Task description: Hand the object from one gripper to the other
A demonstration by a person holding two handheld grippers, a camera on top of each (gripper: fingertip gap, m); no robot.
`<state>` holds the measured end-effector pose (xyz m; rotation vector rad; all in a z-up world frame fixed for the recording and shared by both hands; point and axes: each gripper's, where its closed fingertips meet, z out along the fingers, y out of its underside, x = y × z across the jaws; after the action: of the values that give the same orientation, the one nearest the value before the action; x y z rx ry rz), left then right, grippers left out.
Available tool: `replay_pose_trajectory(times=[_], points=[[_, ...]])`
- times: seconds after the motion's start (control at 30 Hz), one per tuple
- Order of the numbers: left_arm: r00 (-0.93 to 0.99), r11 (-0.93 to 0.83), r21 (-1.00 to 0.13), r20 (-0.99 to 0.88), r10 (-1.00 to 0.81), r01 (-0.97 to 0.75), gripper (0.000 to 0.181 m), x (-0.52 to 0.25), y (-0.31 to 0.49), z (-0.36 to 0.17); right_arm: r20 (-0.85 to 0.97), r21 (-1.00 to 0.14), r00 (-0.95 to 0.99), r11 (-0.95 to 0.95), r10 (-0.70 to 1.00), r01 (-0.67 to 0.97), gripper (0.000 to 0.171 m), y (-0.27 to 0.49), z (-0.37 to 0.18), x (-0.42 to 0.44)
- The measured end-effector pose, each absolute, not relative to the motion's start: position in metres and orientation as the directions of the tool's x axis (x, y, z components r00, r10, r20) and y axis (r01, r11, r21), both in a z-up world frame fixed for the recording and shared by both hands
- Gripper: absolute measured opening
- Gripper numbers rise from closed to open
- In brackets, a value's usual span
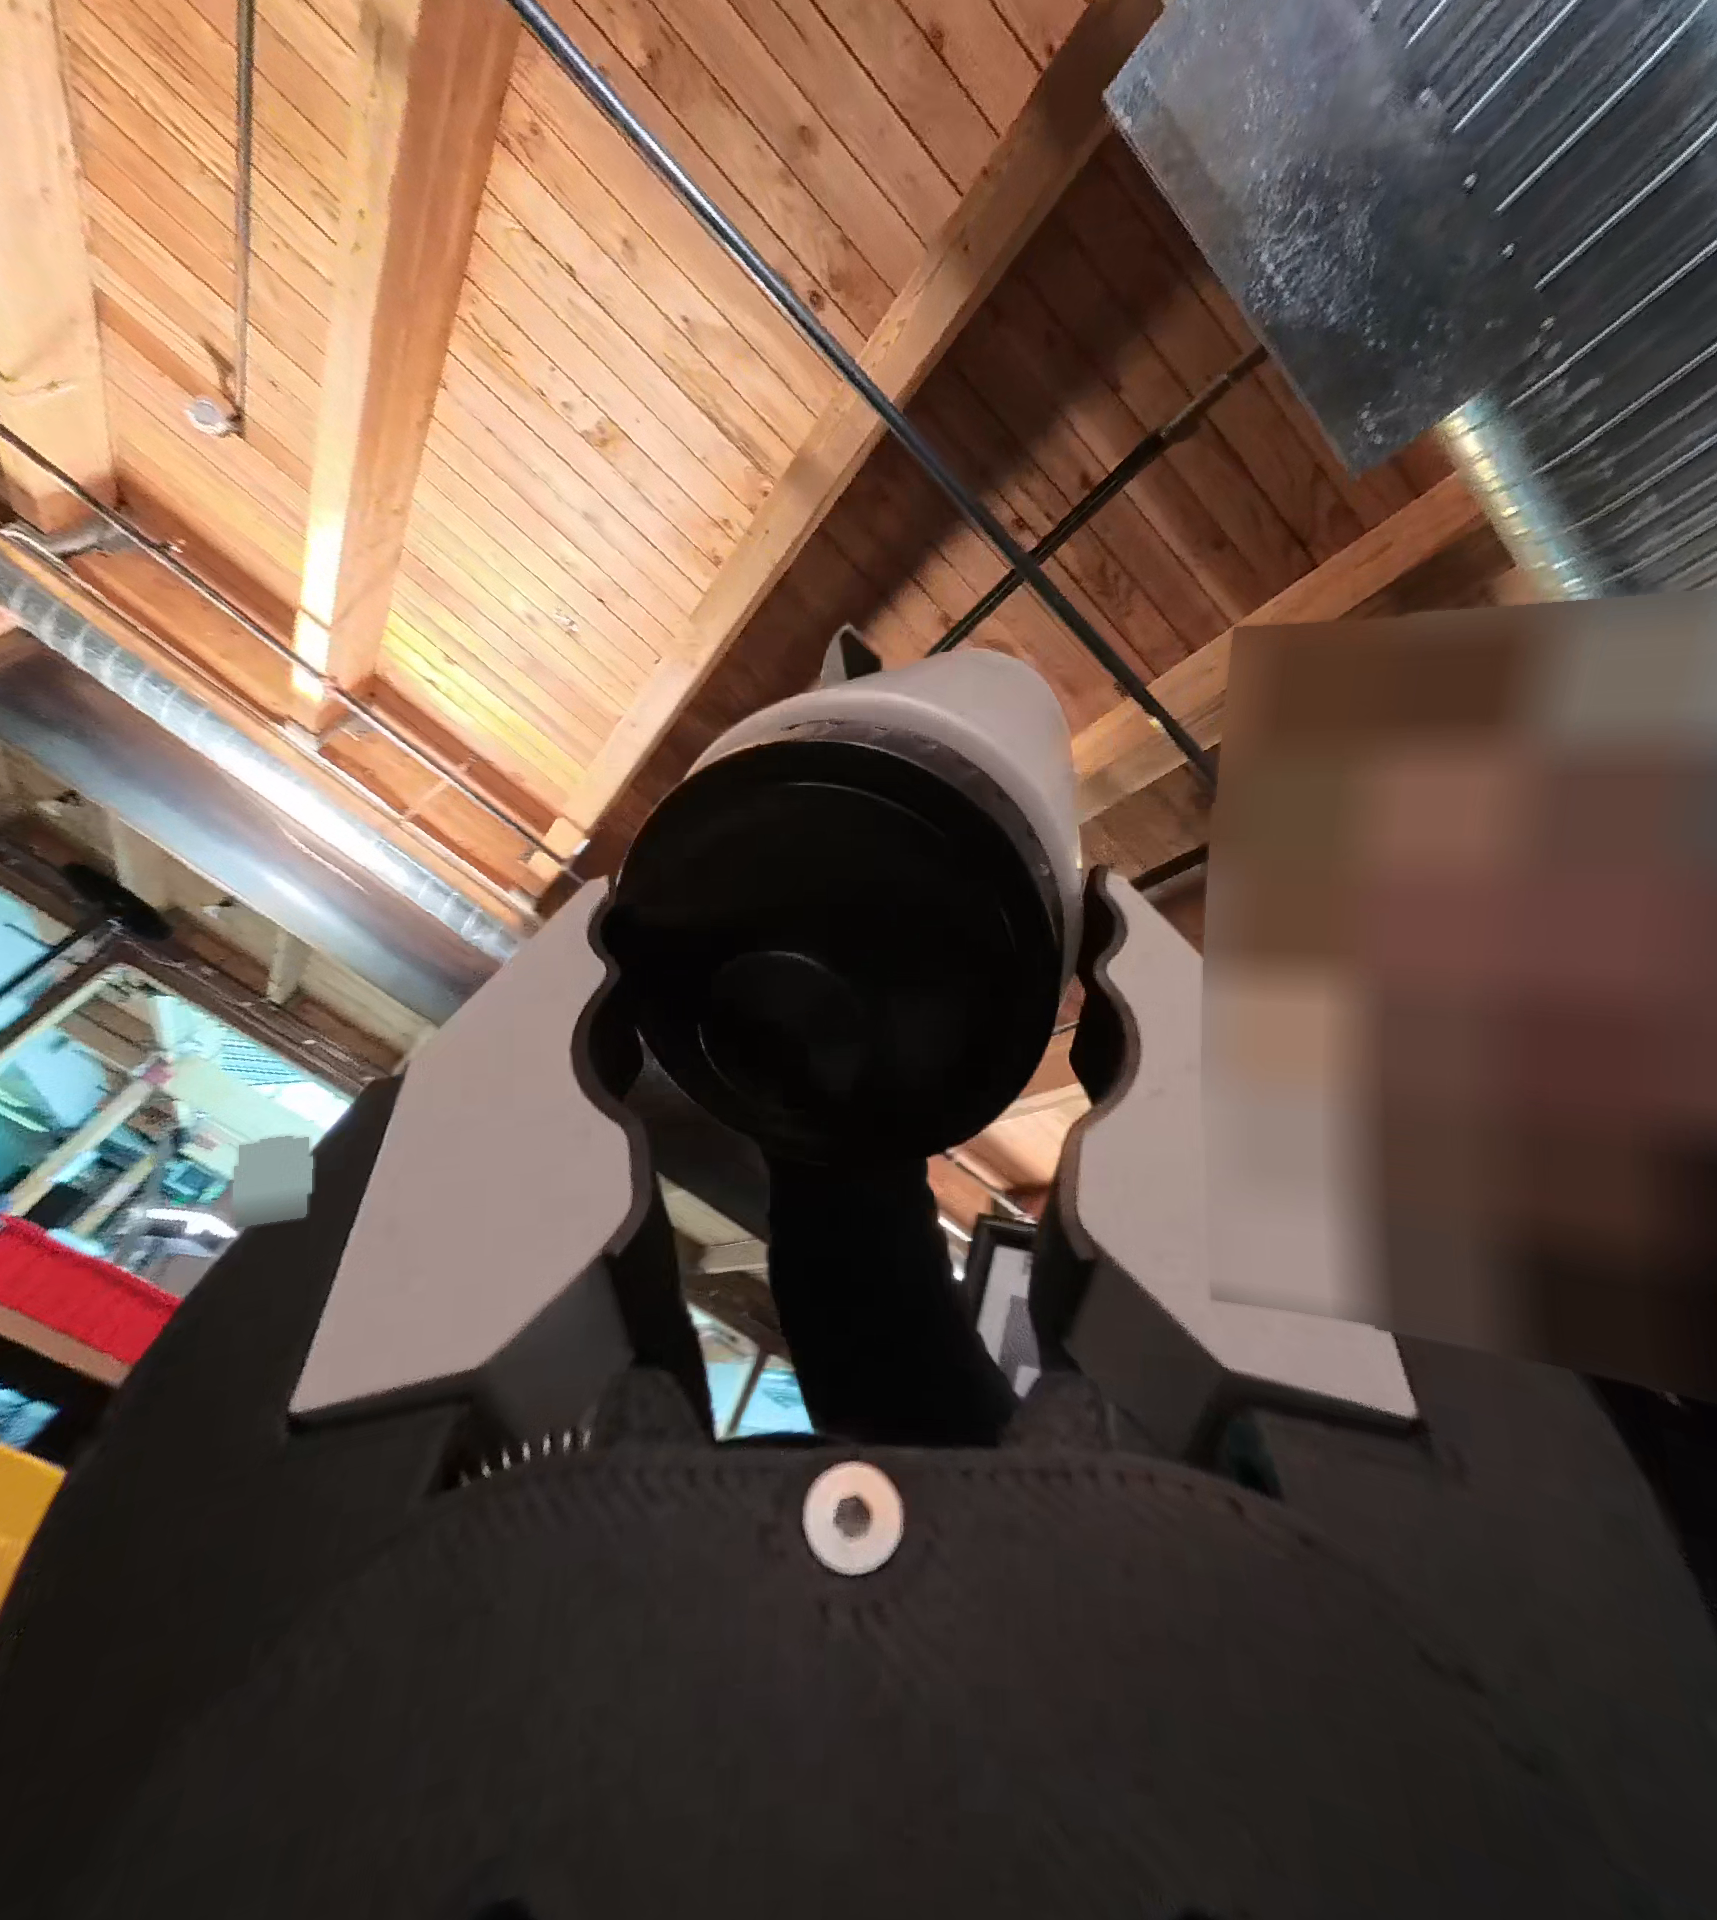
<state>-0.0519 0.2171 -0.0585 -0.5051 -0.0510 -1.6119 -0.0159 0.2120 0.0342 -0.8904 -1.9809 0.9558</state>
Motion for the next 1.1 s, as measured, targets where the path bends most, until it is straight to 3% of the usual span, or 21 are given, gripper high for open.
replay_pose_trajectory(times=[0.03, 0.27, 0.5, 0.8, 1.1], points=[[0.006, -0.098, -0.277, 0.351, -0.936, 0.956, 0.084, -0.057, 0.216, -0.056, 0.322, -0.84, -0.466, 0.476, 0.824, 0.261, 0.109, 0.214, 0.032, -0.015], [0.096, -0.044, -0.359, 0.362, -0.927, 0.932, 0.084, -0.078, 0.208, -0.045, 0.32, -0.861, -0.39, 0.437, 0.863, 0.26, 0.112, 0.226, 0.022, -0.006], [0.232, -0.037, -0.575, 0.386, -0.893, 0.817, 0.084, -0.089, 0.204, -0.04, 0.408, -0.843, -0.307, 0.484, 0.86, 0.235, 0.115, 0.231, 0.02, 0.022], [0.444, -0.052, -0.819, 0.362, -0.82, 0.572, 0.083, -0.099, 0.199, -0.035, 0.599, -0.705, -0.172, 0.617, 0.782, 0.348, 0.114, 0.229, -0.007, 0.044], [0.432, -0.107, -0.807, 0.417, -0.8, 0.581, 0.083, -0.098, 0.205, -0.044, 0.556, -0.711, -0.166, 0.569, 0.814, 0.413, 0.115, 0.226, -0.039, 0.032]])
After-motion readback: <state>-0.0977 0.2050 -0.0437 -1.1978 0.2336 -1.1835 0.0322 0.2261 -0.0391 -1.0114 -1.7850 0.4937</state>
